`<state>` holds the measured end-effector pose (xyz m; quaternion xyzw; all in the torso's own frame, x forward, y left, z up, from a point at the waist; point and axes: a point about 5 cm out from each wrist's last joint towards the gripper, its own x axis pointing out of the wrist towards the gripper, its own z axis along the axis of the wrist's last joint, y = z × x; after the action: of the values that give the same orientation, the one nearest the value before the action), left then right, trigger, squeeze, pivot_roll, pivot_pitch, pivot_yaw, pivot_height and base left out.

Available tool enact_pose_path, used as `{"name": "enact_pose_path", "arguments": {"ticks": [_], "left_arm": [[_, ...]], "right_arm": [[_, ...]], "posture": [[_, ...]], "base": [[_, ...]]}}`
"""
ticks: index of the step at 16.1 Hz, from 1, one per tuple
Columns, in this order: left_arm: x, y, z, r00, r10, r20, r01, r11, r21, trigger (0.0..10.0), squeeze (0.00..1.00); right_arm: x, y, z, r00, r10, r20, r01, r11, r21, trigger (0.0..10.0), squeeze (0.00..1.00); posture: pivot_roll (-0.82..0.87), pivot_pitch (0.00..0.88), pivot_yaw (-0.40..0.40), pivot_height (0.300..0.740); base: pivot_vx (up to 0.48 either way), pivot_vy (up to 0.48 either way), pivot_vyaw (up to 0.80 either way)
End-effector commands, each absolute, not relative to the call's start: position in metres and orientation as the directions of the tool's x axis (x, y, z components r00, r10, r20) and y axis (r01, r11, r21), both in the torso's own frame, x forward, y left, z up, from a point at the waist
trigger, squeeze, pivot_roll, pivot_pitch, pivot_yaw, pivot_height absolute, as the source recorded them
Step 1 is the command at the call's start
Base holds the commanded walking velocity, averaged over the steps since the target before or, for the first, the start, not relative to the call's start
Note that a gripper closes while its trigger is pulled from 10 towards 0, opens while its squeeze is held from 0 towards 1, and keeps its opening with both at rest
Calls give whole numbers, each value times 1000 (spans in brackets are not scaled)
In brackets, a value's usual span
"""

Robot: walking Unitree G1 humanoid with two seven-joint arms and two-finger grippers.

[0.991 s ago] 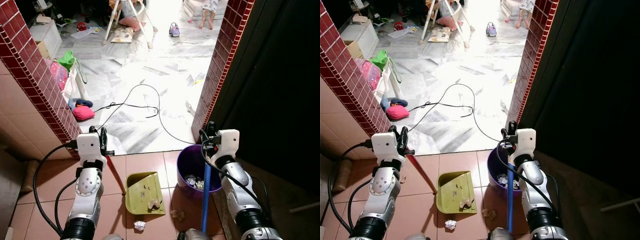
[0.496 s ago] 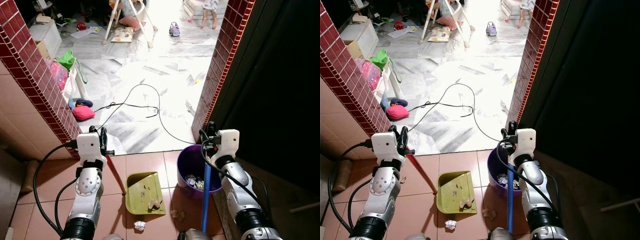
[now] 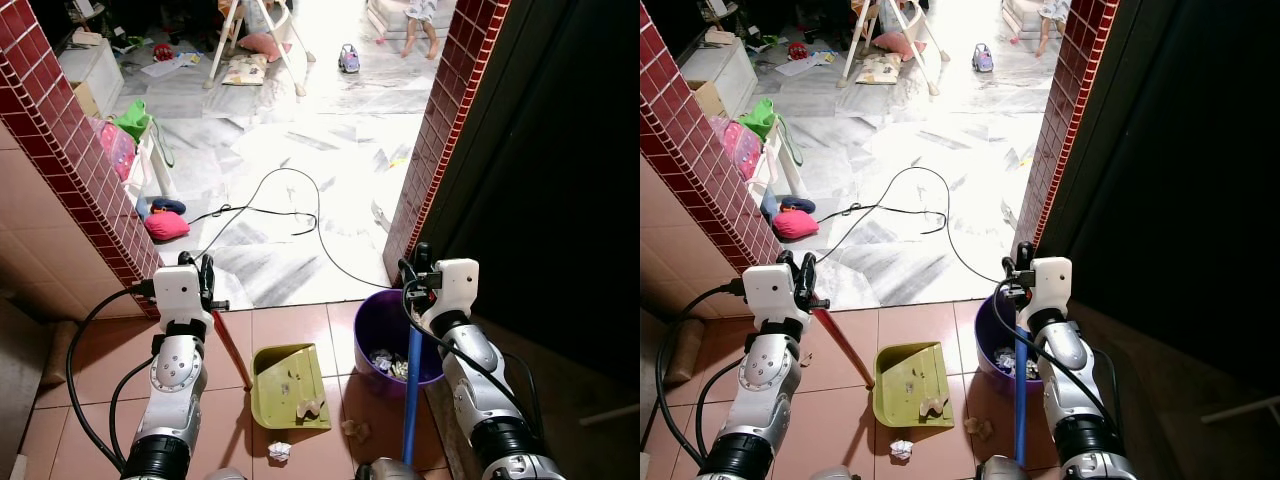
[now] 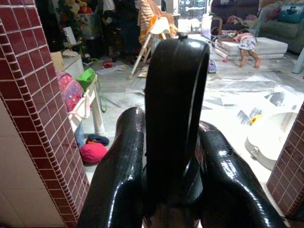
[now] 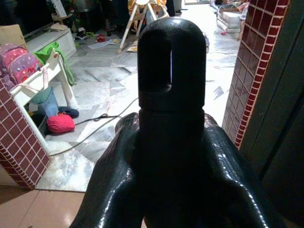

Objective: Sweep floor

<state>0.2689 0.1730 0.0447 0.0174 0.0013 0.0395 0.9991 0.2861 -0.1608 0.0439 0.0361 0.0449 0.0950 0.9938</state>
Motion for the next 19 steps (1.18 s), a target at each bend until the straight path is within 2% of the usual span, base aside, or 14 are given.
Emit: {"name": "enact_pose_path", "arguments": {"ticks": [1,7,8,9,19], "left_arm": [[270,168,24,992,56,-112,-49,997,63,10000,0],[270,168,24,992,56,-112,-49,997,63,10000,0],[239,170,12,978,69,-199,-63,997,37,10000,0],[230,164,13,973,80,-215,-81,997,7,10000,0],[226,161,18,970,82,-228,-83,997,9,10000,0]], "right_arm": [[298,-152,56,977,210,-25,-205,970,133,10000,0],[298,-152,56,977,210,-25,-205,970,133,10000,0],[282,-160,45,978,192,-81,-184,978,98,10000,0],[278,-163,46,972,220,-87,-215,975,59,10000,0],[276,-163,49,970,226,-93,-221,974,56,10000,0]], "posture": [[-54,0,56,740],[-54,0,56,740],[-58,0,0,740],[-59,0,0,740],[-62,0,0,740]], "base": [[0,0,0],[0,0,0],[0,0,0],[0,0,0],[0,0,0]]}}
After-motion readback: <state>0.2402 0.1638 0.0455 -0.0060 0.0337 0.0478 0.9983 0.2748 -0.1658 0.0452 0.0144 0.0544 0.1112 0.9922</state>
